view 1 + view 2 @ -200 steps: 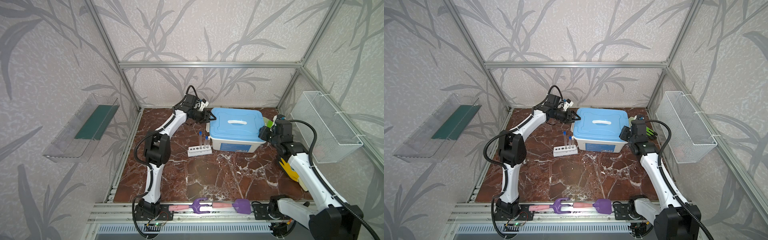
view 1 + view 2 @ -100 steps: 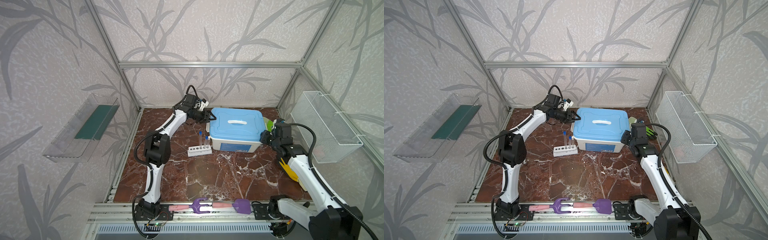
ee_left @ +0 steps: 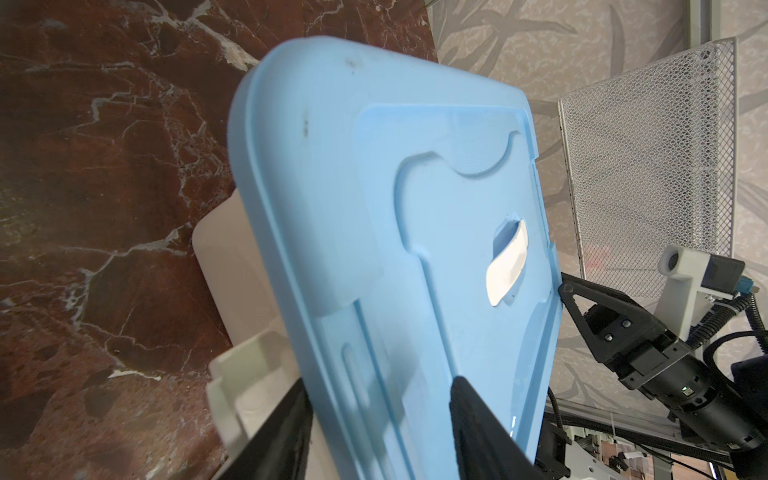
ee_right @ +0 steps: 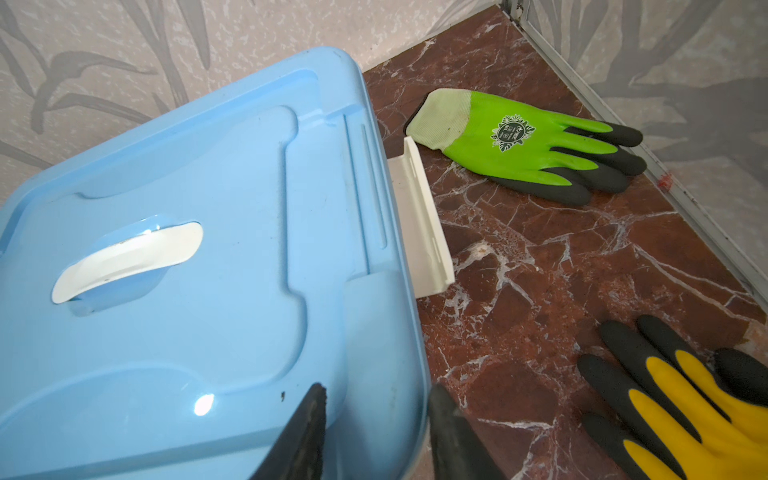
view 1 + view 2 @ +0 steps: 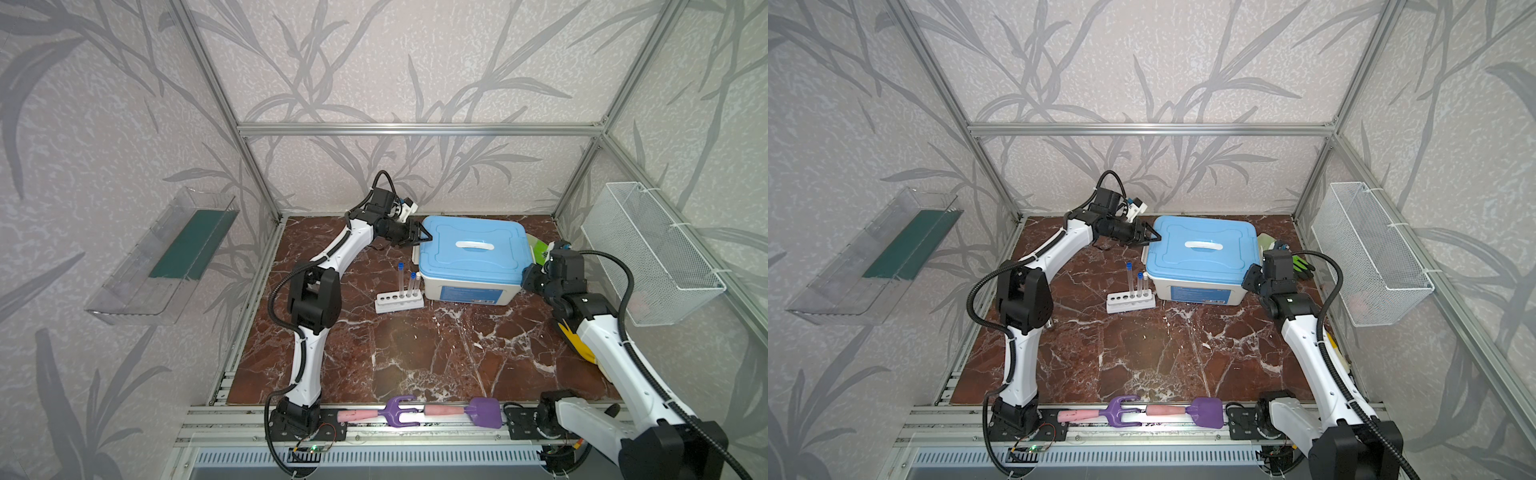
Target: Organize the chemistry lab equipment
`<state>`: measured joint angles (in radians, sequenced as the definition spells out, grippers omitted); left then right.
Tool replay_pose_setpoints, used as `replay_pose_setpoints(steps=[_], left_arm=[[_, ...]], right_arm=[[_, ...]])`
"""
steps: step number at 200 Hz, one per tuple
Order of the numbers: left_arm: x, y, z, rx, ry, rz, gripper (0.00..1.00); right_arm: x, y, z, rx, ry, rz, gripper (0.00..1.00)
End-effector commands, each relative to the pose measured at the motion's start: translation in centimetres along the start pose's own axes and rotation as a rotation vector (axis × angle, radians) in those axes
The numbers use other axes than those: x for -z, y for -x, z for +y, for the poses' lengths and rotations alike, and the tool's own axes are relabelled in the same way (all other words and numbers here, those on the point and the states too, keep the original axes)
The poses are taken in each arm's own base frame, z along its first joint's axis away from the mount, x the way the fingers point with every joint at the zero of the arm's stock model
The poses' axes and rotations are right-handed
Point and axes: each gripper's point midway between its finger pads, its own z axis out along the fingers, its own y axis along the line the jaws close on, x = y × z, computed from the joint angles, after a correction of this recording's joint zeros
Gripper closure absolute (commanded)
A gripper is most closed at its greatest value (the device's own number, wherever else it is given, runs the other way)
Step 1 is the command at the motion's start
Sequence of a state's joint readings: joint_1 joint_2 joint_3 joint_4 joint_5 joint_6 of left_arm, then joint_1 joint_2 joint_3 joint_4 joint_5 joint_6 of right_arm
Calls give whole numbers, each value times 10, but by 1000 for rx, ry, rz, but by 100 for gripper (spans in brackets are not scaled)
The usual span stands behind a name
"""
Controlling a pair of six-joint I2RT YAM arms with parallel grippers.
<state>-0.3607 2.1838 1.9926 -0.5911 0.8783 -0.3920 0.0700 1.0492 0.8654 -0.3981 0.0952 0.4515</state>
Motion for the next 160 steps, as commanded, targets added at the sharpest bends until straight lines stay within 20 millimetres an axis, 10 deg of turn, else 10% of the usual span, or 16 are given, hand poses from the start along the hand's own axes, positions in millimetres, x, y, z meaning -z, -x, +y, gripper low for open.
replay_pose_setpoints(steps=[1, 160], left_arm=[[10, -2, -14, -40, 6, -7, 46], [22, -11, -19, -67, 42, -10, 43]], right_arm=[[7, -6, -5, 0, -7, 10, 60], [5, -16, -8, 3, -14, 38, 61]])
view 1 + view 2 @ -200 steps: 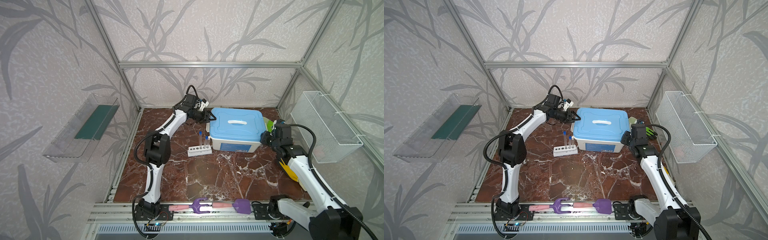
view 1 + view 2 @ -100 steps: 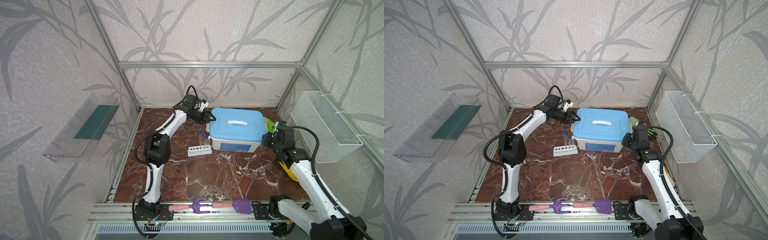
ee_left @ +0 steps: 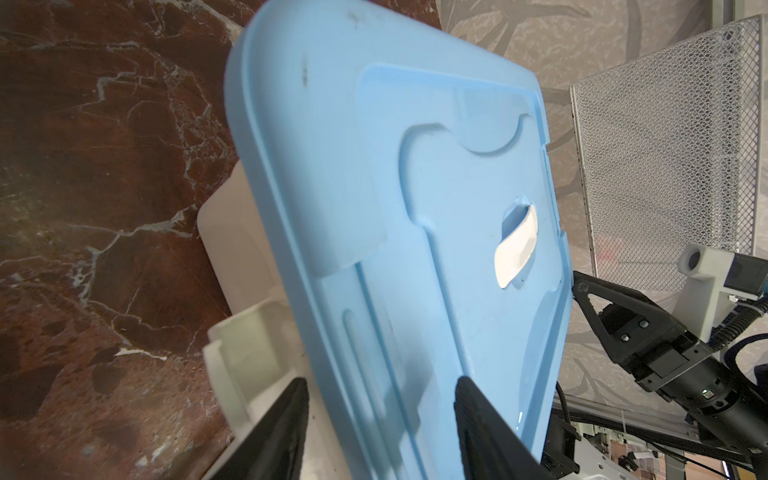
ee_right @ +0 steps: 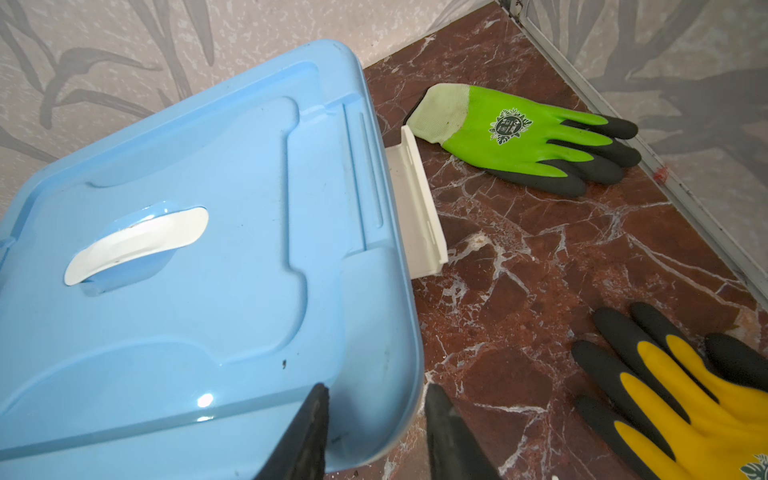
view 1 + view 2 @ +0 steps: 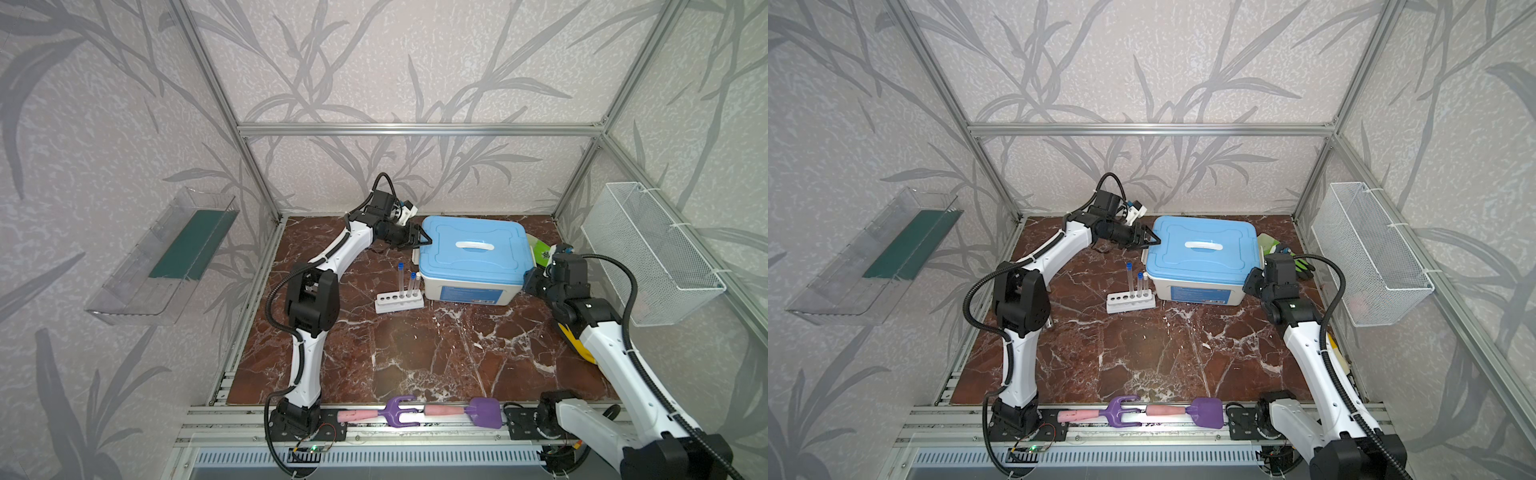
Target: Organize the chemistry lab equipment
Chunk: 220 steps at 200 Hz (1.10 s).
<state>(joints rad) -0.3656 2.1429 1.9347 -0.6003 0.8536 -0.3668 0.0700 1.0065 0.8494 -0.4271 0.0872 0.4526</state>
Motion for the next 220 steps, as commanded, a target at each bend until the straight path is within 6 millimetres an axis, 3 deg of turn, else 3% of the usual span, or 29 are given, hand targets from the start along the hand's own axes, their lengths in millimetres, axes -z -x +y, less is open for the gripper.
replay_pose_setpoints(steps=[1, 76, 149, 180, 220], left_arm=[[19, 1, -19, -58, 15, -22, 43], [21, -5, -20, -78, 44, -11, 43], [21, -6, -18, -83, 57, -15, 43], [27, 5, -26, -104, 61, -43, 41], [43, 23, -50, -149, 48, -97, 38]], right_arm=[[-4, -11, -6, 4, -20, 33, 61], [7, -16, -10, -6, -21, 34, 63], [4, -21, -10, -14, -14, 42, 63], [4, -12, -4, -7, 1, 33, 55], [10, 16, 12, 63, 40, -12, 41]])
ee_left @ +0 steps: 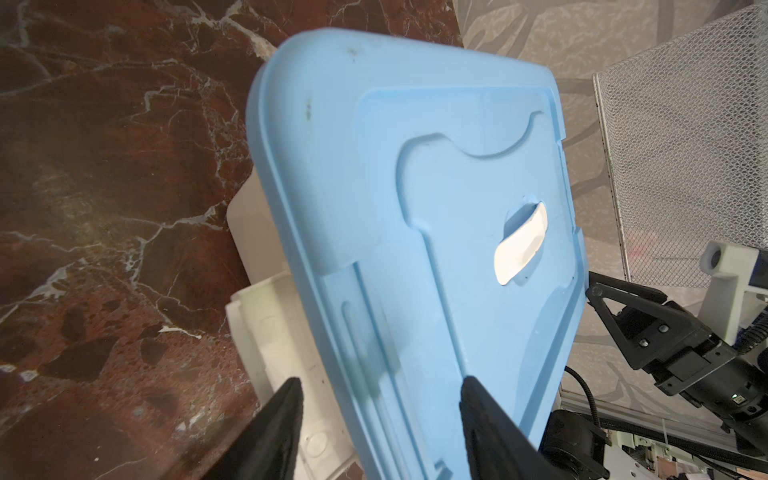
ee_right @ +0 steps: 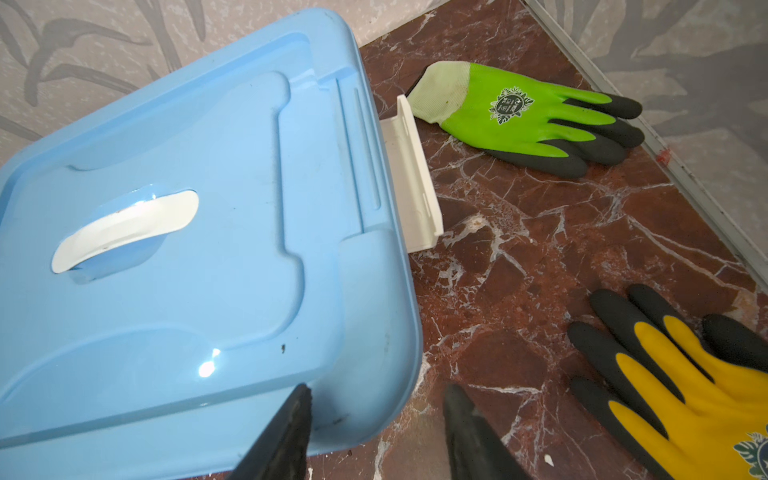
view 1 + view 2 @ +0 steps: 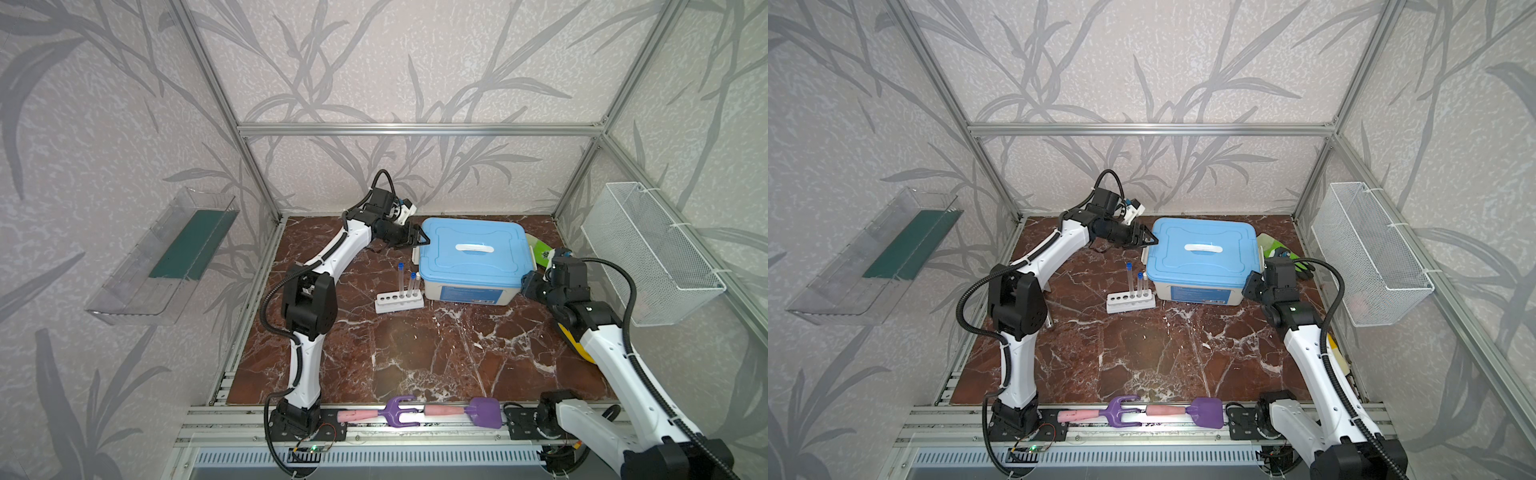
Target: Organize the chemistry lab equipment
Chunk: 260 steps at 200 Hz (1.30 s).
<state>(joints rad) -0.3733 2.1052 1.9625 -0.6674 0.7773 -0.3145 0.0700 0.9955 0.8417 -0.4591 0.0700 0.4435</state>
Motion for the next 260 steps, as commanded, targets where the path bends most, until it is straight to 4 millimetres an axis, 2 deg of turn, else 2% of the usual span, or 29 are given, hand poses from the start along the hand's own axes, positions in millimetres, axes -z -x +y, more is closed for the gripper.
replay_pose_setpoints(steps=[1, 18, 37, 58, 80, 106, 156, 222, 260], left_arm=[[32, 24, -39, -91, -19, -82, 38], [40, 26, -41, -110, 7, -89, 36], [45, 22, -26, -77, 44, -80, 31], [49, 16, -8, -26, 66, -82, 28], [49, 11, 2, 16, 57, -93, 26], [45, 5, 0, 21, 15, -75, 25], [34, -3, 2, 48, -40, -52, 22], [16, -15, 14, 86, -76, -12, 22], [10, -12, 12, 86, -100, -12, 15]], right_arm=[[9, 26, 14, 56, 38, -44, 41], [13, 36, 21, 101, 52, -41, 37], [20, 43, 27, 133, 73, -59, 31], [25, 46, 32, 172, 93, -56, 21], [21, 42, 40, 226, 130, -18, 11], [10, 37, 52, 268, 194, 25, 0], [8, 43, 66, 249, 261, 7, 1], [5, 39, 75, 229, 324, 15, 1], [4, 37, 75, 225, 323, 13, 1]])
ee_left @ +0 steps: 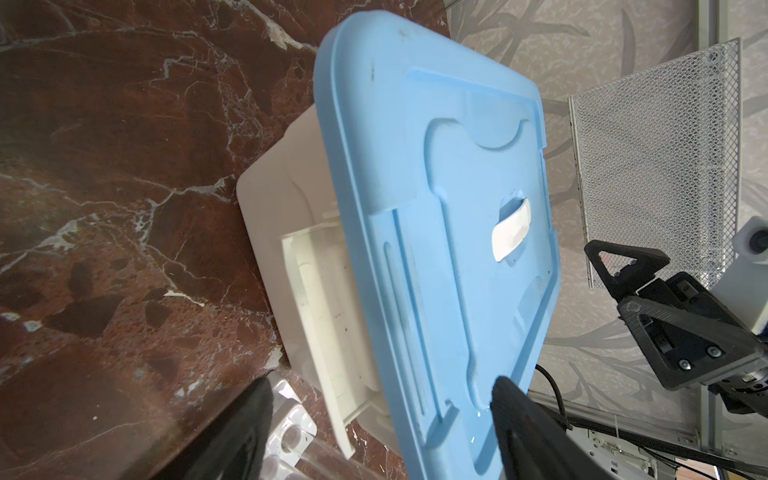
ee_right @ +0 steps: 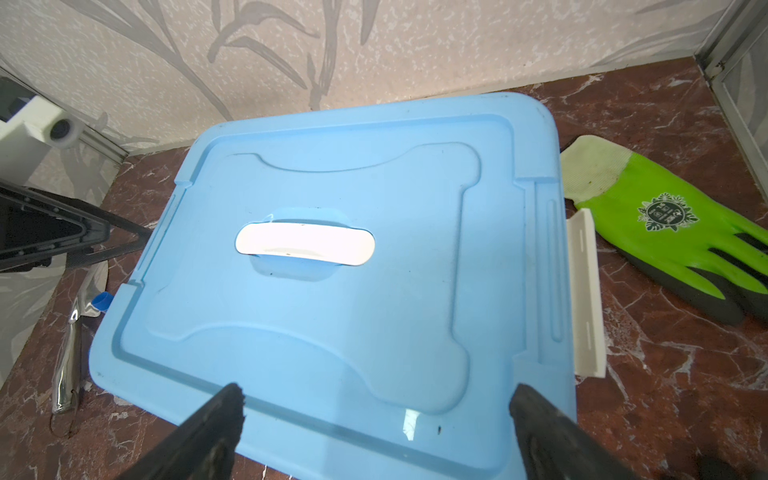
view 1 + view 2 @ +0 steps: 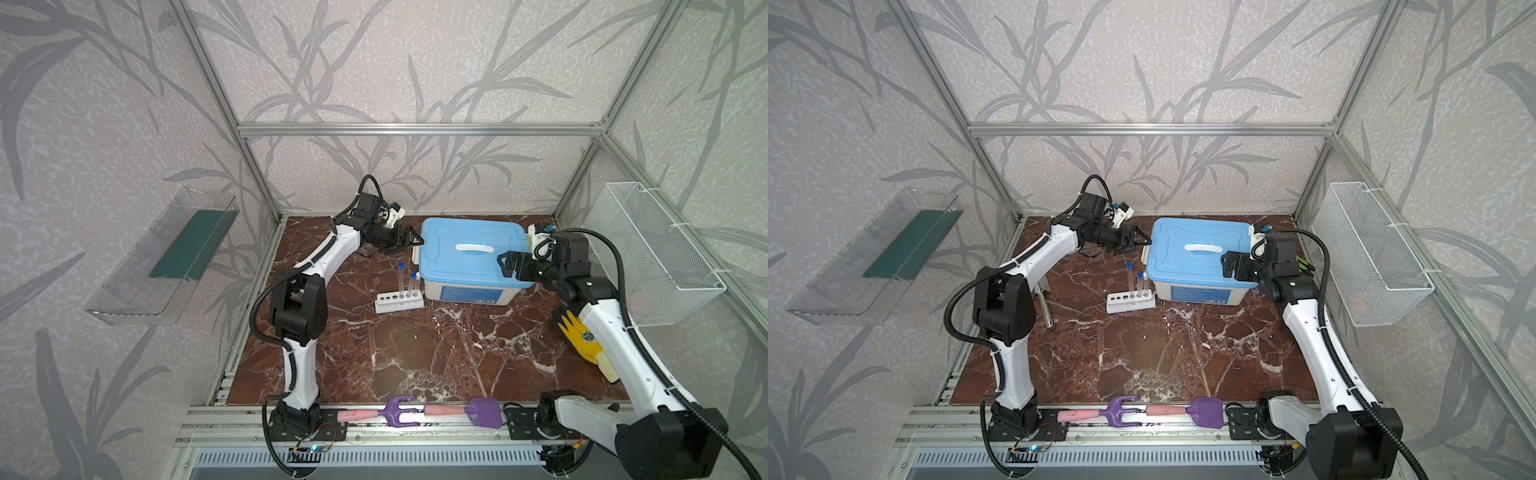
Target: Organize the chemistry lab equipment
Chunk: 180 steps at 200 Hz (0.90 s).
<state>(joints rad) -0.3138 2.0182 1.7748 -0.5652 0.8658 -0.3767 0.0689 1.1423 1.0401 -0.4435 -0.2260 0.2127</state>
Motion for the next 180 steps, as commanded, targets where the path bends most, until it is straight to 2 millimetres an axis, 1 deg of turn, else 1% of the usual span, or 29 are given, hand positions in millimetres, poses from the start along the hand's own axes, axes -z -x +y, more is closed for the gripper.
replay_pose_setpoints(steps=[1, 18, 32, 47, 59, 102, 119, 134, 146, 180], left_arm=[[-9, 2, -3, -9, -42, 3, 15], [-16, -2, -2, -8, -43, 18, 15], [-20, -8, 5, -4, -20, 42, 15], [-23, -10, 10, 3, -9, 44, 15], [-25, -11, 10, 6, -12, 47, 15], [-33, -12, 1, -12, -36, 57, 15], [-36, -16, 6, 0, -29, 67, 15], [-38, -17, 6, 4, -40, 64, 16], [-39, -18, 6, 4, -38, 66, 18], [-37, -16, 5, -4, -28, 62, 28]], right_arm=[[0, 4, 2, -5, 19, -21, 1], [-2, 2, 2, -12, 21, -19, 1], [-2, 1, 1, -16, 20, -23, 1], [-1, 1, 2, -17, 24, -29, 1], [0, 2, 3, -16, 27, -32, 1], [-1, 1, 3, -26, 32, -33, 1], [-4, -4, 0, -30, 24, -24, 1], [-7, -10, -4, -33, 10, -15, 1], [-10, -13, -6, -35, 0, -9, 1], [-15, -15, -9, -42, -4, 0, 0]])
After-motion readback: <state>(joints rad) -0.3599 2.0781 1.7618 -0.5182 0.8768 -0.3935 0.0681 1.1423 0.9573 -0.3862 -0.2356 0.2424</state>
